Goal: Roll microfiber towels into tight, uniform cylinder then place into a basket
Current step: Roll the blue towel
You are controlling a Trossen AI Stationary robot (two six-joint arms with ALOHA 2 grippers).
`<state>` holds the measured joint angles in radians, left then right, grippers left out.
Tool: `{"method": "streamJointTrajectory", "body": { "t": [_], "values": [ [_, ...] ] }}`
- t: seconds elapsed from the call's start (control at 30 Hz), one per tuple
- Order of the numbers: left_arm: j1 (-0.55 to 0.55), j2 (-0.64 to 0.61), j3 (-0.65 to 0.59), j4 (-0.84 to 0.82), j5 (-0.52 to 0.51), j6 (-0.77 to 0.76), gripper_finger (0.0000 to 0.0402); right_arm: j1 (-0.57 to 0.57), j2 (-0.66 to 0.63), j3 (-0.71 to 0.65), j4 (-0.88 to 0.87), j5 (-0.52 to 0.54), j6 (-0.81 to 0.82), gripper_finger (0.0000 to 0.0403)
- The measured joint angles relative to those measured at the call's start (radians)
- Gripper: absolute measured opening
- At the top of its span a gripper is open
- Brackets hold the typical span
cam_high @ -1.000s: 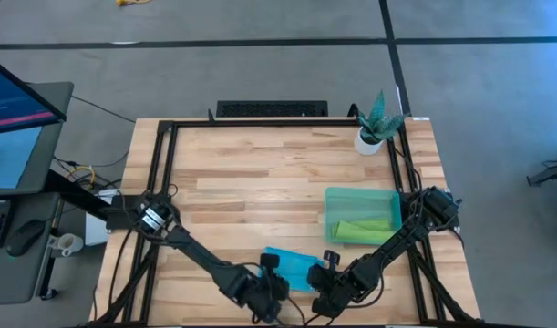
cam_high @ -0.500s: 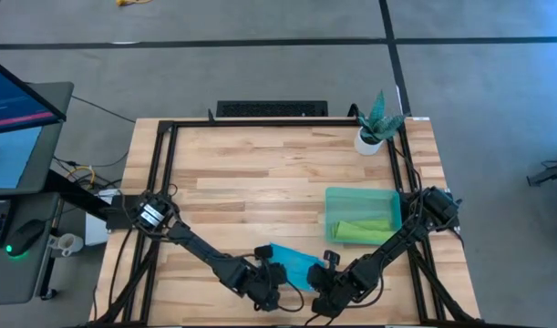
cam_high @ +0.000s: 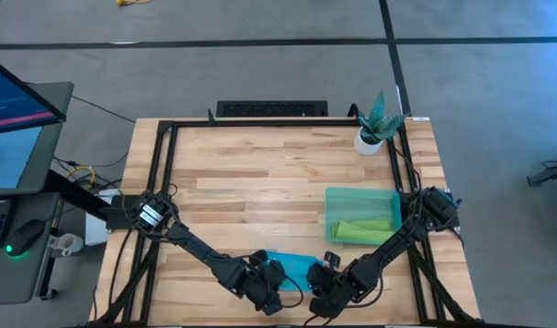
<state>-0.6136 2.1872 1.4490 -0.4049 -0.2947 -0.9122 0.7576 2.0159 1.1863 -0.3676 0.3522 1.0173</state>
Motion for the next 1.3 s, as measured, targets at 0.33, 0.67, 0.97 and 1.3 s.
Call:
{"method": "streamJointTrajectory", "body": {
  "t": [0.33, 0.67, 0.97, 1.3],
  "values": [
    [-0.002, 0.001, -0.002, 0.020, -0.011, -0.028, 0.0018, 0.038, -0.048, -0.008, -0.063, 0.027, -0.063, 0.0118],
    [-0.002, 0.002, -0.003, 0.027, -0.025, -0.028, 0.0018, 0.147, -0.220, -0.007, -0.287, 0.229, -0.041, 0.0113],
    [0.003, 0.003, -0.005, 0.054, -0.046, -0.030, 0.0018, 0.280, -0.228, -0.002, 0.035, 0.522, -0.457, 0.0113],
    [0.004, 0.003, -0.005, 0.062, -0.055, -0.036, 0.0018, 0.229, -0.123, -0.002, 0.064, 0.405, -0.469, 0.0117]
  ]
}}
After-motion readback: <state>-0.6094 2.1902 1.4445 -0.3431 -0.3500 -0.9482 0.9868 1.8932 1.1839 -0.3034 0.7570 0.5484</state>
